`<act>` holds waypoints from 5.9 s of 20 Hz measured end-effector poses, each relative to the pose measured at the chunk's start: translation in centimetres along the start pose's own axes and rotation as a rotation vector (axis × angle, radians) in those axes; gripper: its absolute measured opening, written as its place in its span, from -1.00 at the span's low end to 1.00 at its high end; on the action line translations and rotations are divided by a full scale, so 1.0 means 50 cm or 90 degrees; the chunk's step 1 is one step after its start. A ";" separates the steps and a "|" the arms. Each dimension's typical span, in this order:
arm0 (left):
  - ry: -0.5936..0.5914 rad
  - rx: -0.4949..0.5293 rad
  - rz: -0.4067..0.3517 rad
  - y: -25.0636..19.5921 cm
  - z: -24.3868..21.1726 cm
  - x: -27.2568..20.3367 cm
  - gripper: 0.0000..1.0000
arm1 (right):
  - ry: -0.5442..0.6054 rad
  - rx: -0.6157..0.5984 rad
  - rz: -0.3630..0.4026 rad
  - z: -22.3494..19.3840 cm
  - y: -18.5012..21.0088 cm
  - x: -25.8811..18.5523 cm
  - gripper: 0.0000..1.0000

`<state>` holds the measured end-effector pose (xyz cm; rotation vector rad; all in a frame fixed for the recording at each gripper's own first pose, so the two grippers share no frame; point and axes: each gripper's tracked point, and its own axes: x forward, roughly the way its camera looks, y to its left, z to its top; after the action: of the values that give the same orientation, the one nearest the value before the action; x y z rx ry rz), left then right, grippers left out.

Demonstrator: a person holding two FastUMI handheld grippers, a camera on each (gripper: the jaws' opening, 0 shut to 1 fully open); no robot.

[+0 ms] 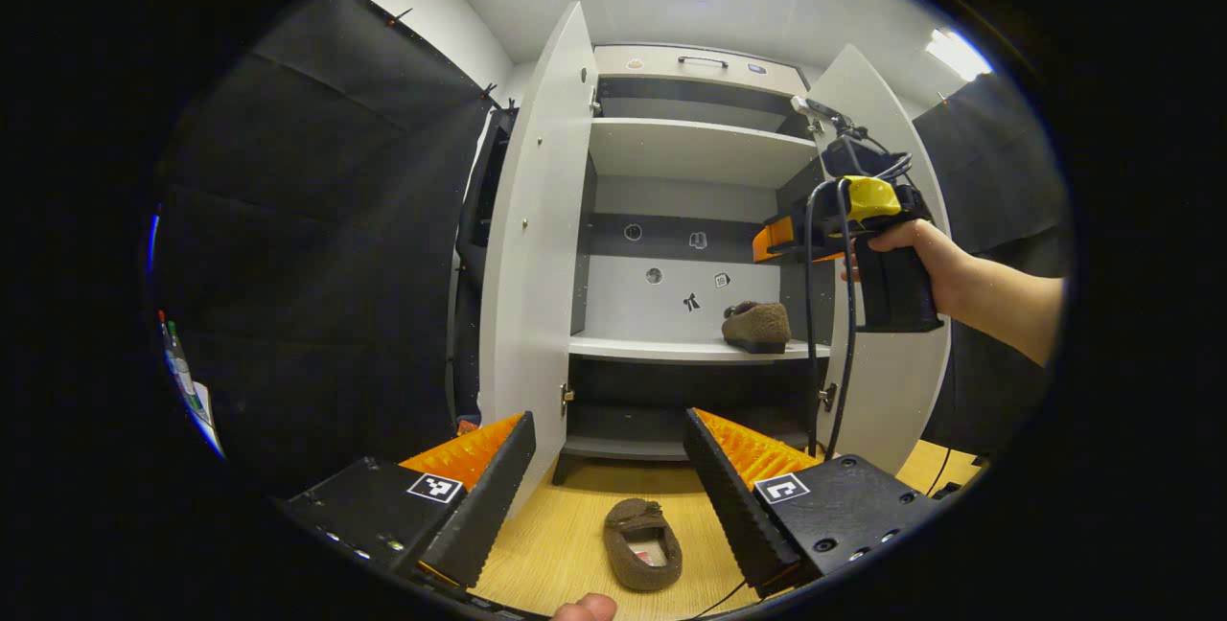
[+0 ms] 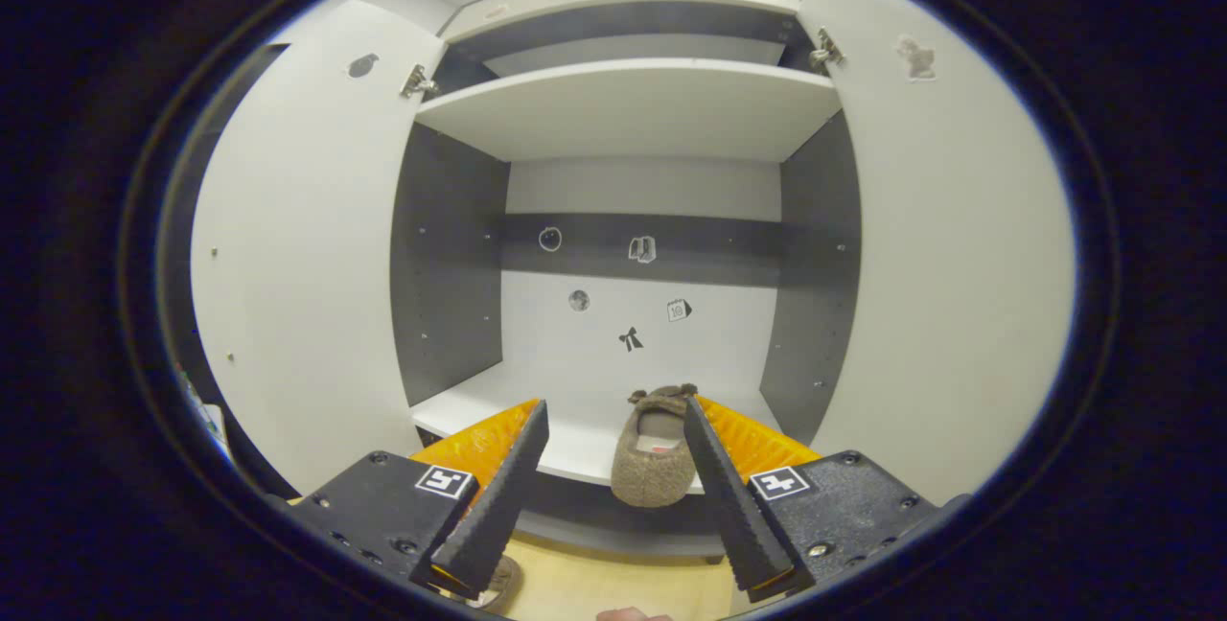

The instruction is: Grab one shoe with the right hand and put it into the shoe cabinet, grab the other shoe with the left hand and put it into the shoe cabinet; then close the right door with the right hand and the left door with the left hand.

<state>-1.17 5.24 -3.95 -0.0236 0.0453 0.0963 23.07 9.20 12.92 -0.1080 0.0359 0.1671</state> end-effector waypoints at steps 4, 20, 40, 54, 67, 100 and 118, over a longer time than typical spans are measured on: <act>-0.001 0.006 -0.020 -0.021 0.003 0.000 0.89 | -0.038 0.011 -0.008 -0.062 -0.004 -0.104 0.83; 0.090 0.040 -0.048 -0.074 -0.107 0.050 0.89 | 0.012 -0.008 -0.106 -0.372 -0.068 -0.354 0.84; 0.512 -0.078 -0.022 -0.021 -0.600 0.158 0.70 | 0.059 0.027 -0.180 -0.417 -0.150 -0.428 0.84; 0.364 -0.070 -0.006 -0.045 -0.424 0.178 -1.00 | 0.092 0.020 -0.168 -0.444 -0.146 -0.410 0.84; 0.180 -0.048 -0.069 -0.181 0.097 0.522 -1.00 | 0.063 0.011 -0.154 -0.421 -0.134 -0.412 0.84; 0.179 -0.016 -0.013 -0.138 0.175 0.675 0.91 | 0.077 0.040 -0.206 -0.459 -0.197 -0.450 0.84; 0.060 -0.016 -0.040 -0.088 0.015 0.116 0.90 | 0.067 0.033 -0.112 -0.453 -0.084 -0.420 0.84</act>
<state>5.08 1.46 -3.39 -0.0541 0.1370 0.0328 2.50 -0.87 -8.23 -0.0684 0.1344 -0.0148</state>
